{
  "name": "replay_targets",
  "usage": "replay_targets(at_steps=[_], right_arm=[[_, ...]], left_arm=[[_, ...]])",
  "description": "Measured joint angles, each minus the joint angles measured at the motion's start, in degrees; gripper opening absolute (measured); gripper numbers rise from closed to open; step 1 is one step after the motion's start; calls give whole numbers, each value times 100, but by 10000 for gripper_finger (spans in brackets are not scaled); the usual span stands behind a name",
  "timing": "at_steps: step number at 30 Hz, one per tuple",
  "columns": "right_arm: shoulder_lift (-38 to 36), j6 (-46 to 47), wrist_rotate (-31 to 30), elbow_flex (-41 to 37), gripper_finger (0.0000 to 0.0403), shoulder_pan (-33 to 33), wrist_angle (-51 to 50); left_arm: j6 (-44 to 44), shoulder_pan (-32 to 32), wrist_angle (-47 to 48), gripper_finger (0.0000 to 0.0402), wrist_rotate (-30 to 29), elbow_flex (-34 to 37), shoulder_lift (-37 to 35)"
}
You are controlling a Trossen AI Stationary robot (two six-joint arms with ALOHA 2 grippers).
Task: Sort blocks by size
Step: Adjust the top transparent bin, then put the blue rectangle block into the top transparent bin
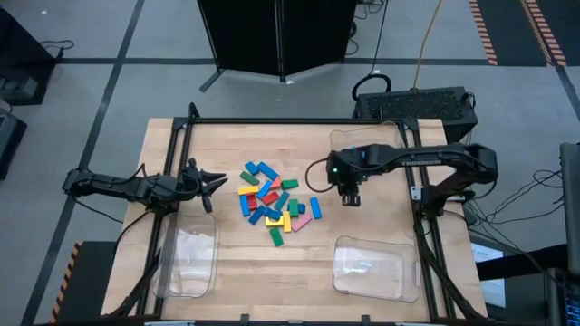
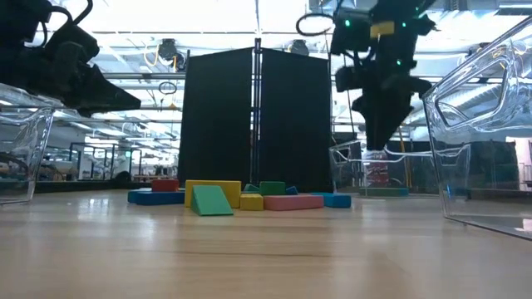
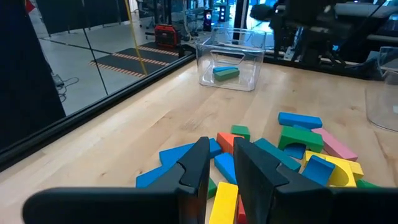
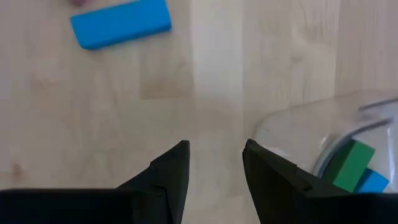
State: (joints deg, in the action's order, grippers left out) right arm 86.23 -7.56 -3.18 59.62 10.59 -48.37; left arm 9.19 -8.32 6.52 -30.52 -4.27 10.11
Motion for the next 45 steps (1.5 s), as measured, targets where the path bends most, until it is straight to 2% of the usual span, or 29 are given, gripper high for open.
replay_targets(at_steps=[19,30,32,34,37,45], right_arm=[[-8,-428,-13,-134,143,960,104],[-8,-722,-123,-134,143,1237,370],[-25,-639,54,-134,143,1178,370],[-37,-394,407,-134,143,1049,497],[-27,501,847,-134,143,777,890],[264,3120,733,-134,144,-16,1595]], left_arm=[[-55,0,-23,75,2,0,0],[-55,0,0,75,4,0,0],[-57,0,0,75,0,0,1],[-63,0,2,75,-66,0,0],[-74,0,0,75,-102,0,0],[-70,0,-78,75,-112,0,0]])
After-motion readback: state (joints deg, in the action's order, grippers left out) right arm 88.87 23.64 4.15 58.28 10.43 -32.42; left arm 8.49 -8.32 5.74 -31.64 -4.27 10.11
